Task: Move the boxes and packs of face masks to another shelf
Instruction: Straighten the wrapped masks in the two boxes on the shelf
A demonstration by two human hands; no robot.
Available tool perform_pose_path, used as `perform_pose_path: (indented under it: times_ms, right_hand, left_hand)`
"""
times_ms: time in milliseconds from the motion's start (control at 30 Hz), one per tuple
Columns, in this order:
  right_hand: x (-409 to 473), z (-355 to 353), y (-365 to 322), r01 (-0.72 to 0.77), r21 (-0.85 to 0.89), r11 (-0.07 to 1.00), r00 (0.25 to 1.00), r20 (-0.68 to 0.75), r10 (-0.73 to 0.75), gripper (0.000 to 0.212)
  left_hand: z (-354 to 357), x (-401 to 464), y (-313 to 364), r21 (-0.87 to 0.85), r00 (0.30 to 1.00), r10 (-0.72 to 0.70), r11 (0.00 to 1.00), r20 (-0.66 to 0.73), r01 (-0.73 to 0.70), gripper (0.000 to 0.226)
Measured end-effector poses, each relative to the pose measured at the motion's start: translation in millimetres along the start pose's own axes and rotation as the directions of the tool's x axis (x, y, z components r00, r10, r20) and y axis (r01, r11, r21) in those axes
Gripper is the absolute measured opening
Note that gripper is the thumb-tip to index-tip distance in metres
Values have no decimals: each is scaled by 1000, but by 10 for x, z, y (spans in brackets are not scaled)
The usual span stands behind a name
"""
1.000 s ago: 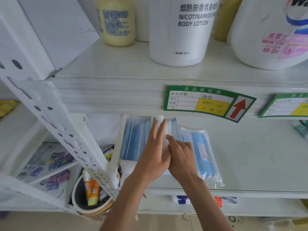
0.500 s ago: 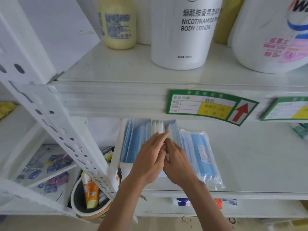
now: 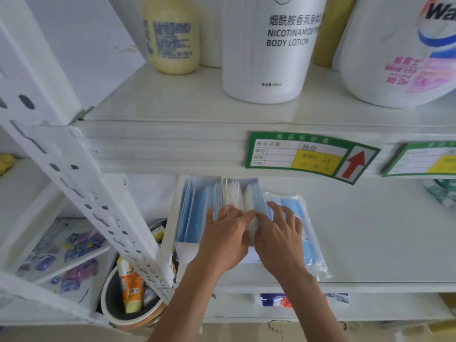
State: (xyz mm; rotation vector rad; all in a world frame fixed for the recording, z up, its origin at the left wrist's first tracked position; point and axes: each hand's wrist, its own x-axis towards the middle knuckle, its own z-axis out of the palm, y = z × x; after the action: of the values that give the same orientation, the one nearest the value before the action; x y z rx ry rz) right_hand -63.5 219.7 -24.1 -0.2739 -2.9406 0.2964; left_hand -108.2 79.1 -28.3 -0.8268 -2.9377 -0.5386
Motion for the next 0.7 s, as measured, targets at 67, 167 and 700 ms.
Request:
perform_pose_path:
  times_ms: [67,167,700]
  right_hand:
    - [2,8,-10,-14,7,1000,1000,4,14,34]
    - [-4,25,-4,-72,82,994,997,-1,72,34]
    - [-97,63,-11,-92,83,992,990,-98,100,22]
  left_hand:
    - [-4,15,29,62,1000,4,998,0,-4,49]
    - [-13,22,26,119,1000,7,993,18,-9,42]
    - [53,12,9,59,998,-59,996,-11,59,55]
